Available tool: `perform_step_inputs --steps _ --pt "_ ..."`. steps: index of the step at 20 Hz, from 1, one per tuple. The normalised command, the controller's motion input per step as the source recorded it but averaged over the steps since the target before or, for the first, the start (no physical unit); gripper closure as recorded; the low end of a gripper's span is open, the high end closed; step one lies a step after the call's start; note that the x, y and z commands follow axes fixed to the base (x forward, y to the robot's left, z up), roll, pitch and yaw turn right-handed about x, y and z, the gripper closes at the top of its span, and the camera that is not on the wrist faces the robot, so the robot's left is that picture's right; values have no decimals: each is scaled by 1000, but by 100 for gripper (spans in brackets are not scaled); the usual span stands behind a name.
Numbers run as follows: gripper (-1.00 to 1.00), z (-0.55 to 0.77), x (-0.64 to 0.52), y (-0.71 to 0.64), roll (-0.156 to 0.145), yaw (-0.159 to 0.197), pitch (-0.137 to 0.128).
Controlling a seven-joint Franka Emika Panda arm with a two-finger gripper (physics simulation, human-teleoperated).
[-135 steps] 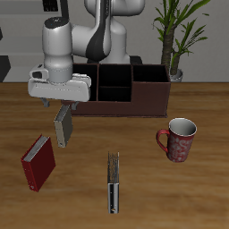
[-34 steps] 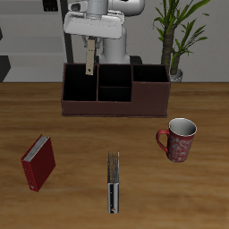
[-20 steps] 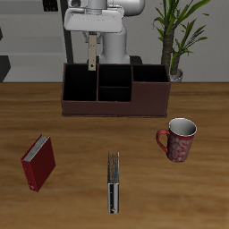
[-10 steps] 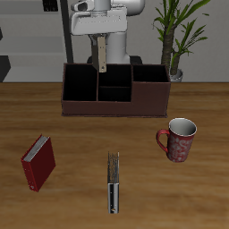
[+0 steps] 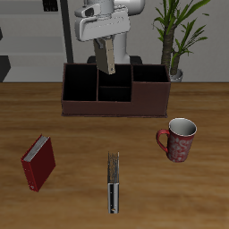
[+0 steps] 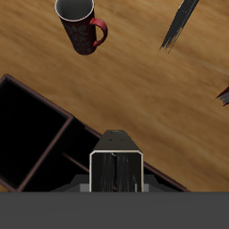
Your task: Place the yellow book into the back desk caddy's front compartment and place the red mug into the back desk caddy's right compartment
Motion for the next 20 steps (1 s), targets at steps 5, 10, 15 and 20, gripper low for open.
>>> perform_step_inputs --steps 5,10,15,20 --pt "100 -21 7 105 6 193 7" --pt "100 -36 -36 4 -30 128 -16" --pt "100 2 -32 1 -29 179 11" --pt "100 -58 41 44 -53 153 16"
